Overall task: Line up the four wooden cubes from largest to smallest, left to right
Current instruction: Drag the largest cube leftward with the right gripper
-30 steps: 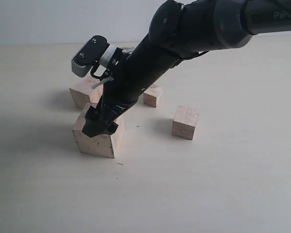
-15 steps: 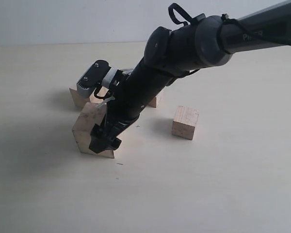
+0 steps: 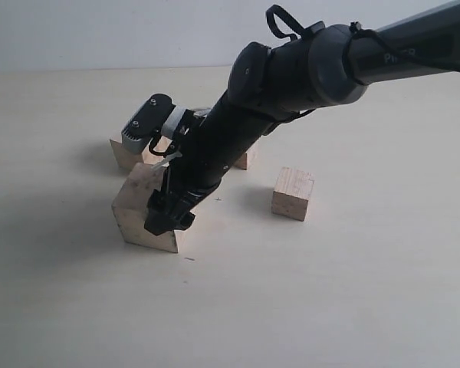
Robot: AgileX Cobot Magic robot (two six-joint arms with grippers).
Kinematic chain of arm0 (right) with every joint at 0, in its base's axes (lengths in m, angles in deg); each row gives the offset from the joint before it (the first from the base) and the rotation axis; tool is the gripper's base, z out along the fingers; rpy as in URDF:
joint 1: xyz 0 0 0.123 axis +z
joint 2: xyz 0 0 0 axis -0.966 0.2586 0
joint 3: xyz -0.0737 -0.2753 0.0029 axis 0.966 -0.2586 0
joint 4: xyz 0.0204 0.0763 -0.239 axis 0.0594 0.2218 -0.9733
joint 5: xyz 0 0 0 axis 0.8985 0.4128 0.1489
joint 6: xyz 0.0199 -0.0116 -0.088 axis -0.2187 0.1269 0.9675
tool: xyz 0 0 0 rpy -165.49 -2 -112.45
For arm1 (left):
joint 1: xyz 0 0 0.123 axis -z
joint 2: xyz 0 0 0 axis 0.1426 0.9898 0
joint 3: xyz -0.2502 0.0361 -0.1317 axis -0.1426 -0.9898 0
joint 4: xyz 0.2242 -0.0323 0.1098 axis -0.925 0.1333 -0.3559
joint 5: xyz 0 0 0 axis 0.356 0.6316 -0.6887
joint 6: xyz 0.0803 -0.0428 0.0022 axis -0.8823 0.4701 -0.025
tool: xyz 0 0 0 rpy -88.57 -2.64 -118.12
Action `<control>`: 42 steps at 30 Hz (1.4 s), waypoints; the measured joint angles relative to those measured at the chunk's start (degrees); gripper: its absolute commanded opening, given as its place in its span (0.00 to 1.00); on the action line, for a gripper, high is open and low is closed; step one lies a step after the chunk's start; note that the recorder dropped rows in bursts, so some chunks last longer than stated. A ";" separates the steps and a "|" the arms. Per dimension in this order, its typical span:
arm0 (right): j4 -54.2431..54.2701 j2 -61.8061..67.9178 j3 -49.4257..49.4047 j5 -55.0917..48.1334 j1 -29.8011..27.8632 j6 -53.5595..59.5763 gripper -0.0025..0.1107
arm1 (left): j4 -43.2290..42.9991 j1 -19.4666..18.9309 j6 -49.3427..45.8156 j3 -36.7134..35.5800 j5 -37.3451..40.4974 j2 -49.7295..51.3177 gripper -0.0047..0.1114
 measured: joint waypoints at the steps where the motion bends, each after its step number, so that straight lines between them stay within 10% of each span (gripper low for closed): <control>1: 0.00 0.00 0.00 -0.13 0.00 0.00 0.02 | 0.00 0.00 0.00 0.00 0.00 0.00 0.04; 11: -0.13 0.32 3.99 -4.34 0.00 0.00 0.02 | 0.00 0.00 0.00 0.00 0.00 0.00 0.04; 28: 0.36 18.65 39.27 -15.84 7.65 7.96 0.02 | 0.00 0.00 0.00 0.00 0.00 0.00 0.04; 42: 4.23 23.48 43.17 -14.94 6.50 11.30 0.02 | 0.00 0.00 0.00 0.00 0.00 0.00 0.04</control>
